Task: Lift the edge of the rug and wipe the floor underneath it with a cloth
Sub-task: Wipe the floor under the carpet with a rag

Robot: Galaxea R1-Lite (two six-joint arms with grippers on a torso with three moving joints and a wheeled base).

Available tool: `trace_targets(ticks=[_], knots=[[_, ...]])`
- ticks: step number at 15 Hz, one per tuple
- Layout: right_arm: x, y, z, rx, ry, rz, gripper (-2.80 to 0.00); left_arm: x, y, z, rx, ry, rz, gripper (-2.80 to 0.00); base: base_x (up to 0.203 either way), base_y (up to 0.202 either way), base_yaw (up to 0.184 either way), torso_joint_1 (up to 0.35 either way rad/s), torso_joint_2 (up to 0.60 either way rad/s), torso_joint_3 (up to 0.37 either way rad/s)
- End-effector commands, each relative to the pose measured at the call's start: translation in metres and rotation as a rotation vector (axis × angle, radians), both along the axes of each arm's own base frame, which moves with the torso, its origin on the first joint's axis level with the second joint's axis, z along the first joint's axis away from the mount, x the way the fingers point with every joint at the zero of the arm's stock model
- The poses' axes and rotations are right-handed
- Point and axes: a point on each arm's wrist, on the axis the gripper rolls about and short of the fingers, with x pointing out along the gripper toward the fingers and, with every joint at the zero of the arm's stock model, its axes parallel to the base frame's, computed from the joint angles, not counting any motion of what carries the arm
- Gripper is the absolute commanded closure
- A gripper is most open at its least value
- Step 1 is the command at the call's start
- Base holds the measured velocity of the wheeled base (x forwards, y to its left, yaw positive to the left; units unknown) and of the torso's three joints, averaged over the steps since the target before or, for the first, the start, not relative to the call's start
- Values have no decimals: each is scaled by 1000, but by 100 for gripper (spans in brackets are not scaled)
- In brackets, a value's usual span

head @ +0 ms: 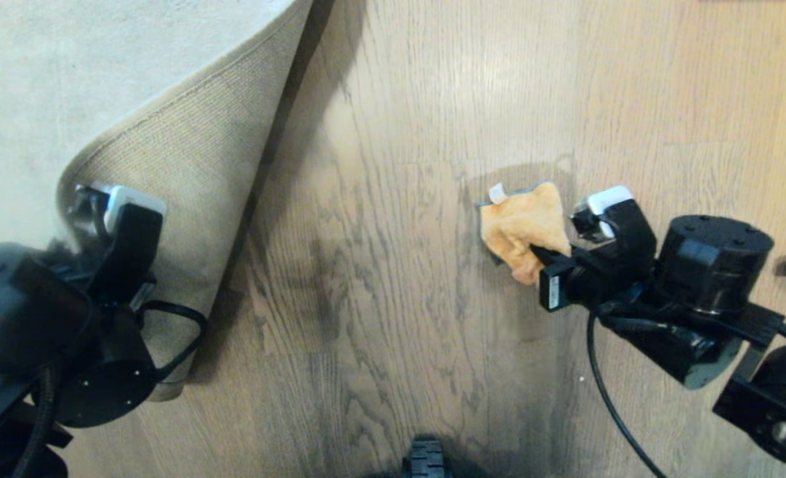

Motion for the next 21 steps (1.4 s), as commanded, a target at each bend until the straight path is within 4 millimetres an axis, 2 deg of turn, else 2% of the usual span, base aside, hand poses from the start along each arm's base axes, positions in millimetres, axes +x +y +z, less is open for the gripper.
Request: trace_targets(ticks=[1,5,7,12,16,19,21], knots=[[-14,-38,25,45,-83,-102,0,-5,3,4,-17,-38,8,0,0,0,0,0,0,0],[-31,-83,47,81,-177,-251,0,-12,6,4,-17,-38,11,0,0,0,0,0,0,0],[-42,-96,58,103,-232,-263,0,-12,6,4,-17,-38,8,0,0,0,0,0,0,0],[-72,-114,62,139,-291,-295,0,-10,5,3,-12,-32,7,0,0,0,0,0,0,0],[-105,-126,51,155,-300,-330,0,-9,5,4,-10,-33,8,0,0,0,0,0,0,0],[-131,-135,32,140,-290,-380,0,-8,4,3,-8,-27,8,0,0,0,0,0,0,0],[-140,-142,23,123,-282,-447,0,-6,3,1,-7,-20,7,0,0,0,0,0,0,0]])
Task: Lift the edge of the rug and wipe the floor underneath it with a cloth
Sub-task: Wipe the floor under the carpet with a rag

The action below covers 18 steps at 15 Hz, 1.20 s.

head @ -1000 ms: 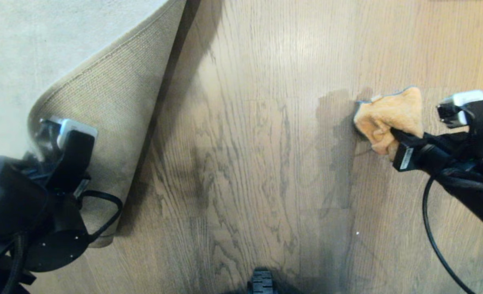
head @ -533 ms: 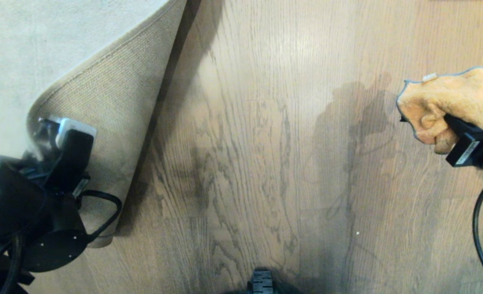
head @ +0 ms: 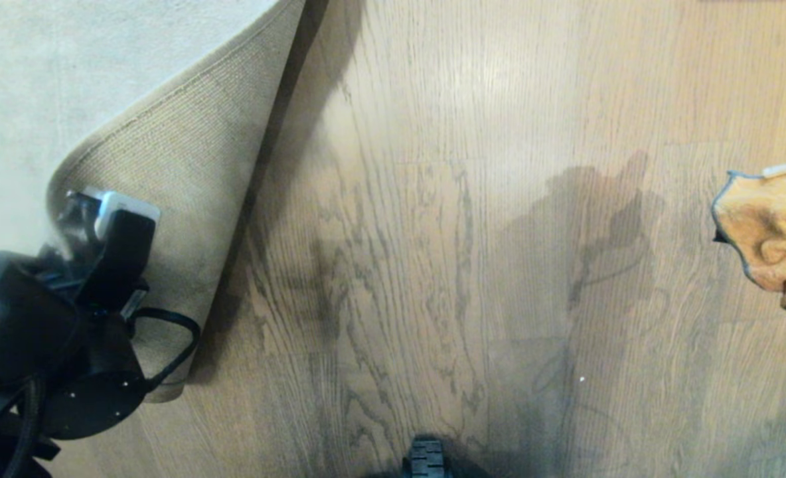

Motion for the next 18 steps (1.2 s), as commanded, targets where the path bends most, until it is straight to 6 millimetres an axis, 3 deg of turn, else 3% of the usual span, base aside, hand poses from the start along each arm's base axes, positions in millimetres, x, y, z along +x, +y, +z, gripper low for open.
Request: trace_targets(ticks=[1,7,12,14,16,18], knots=[[-16,-10,-6,-6,-21,-85,0,1,-1,1,-14,-27,7,0,0,0,0,0,0,0],[-51,-14,-32,-22,4,-148,0,3,-1,-2,-12,-20,6,0,0,0,0,0,0,0],[-109,-11,-63,-32,16,-133,0,3,-1,-4,-7,-10,6,0,0,0,0,0,0,0],[-131,-10,-86,-42,59,-89,0,4,-1,-4,-6,-8,6,0,0,0,0,0,0,0],[-141,-9,-112,-55,198,-18,0,4,-2,-6,-5,-4,4,0,0,0,0,0,0,0],[-141,-6,-117,-64,231,130,0,5,-3,-5,-5,-5,2,0,0,0,0,0,0,0]])
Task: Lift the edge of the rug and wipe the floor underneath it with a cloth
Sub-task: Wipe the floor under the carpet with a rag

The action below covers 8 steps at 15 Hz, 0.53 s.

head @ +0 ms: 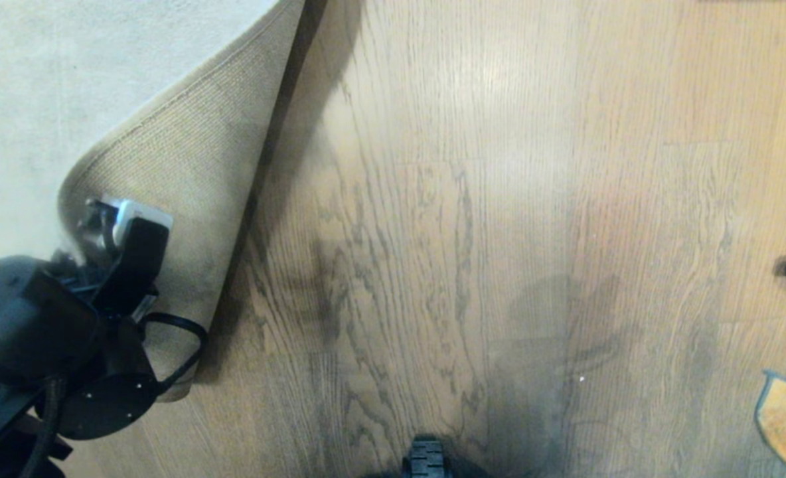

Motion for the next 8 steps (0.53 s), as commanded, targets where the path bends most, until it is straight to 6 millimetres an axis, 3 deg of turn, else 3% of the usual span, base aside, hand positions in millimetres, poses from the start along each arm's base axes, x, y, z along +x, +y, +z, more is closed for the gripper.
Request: trace_targets(ticks=[1,8], knots=[[-6,2,-15,17,17,115,0,0,0,3,-13,-32,6,0,0,0,0,0,0,0],[-7,2,-15,108,31,105,0,-1,-2,2,-13,-31,-2,0,0,0,0,0,0,0]])
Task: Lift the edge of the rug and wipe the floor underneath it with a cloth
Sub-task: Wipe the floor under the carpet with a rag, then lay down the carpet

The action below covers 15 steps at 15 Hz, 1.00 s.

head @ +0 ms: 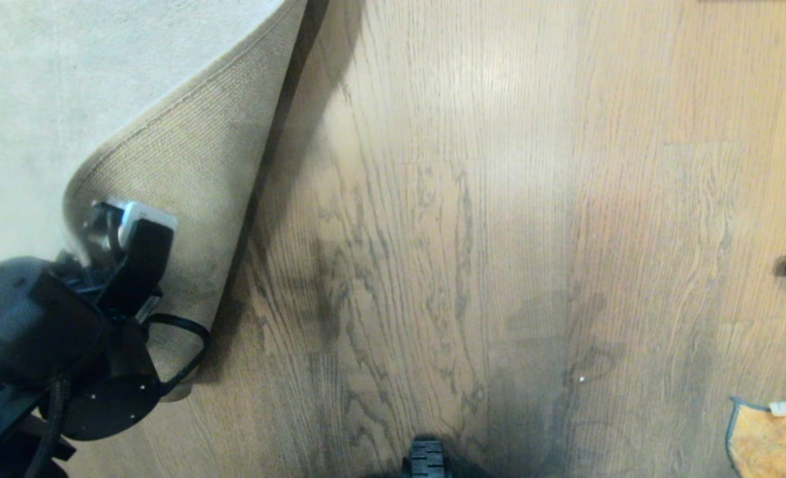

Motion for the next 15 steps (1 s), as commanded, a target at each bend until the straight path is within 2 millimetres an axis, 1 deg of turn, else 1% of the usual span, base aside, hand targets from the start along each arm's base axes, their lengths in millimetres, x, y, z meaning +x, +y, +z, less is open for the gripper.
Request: trace_targets(ticks=[1,8,11,15], knots=[[0,0,0,-1,-6,0,0,-1,1,4,-16,-36,7,0,0,0,0,0,0,0],[0,0,0,-1,-6,2,0,-1,-1,8,-26,-57,-1,0,0,0,0,0,0,0],[0,0,0,-1,-6,2,0,-3,-15,16,-44,-89,-58,0,0,0,0,0,0,0],[0,0,0,-2,-6,1,0,0,-31,37,-88,-168,-109,0,0,0,0,0,0,0]])
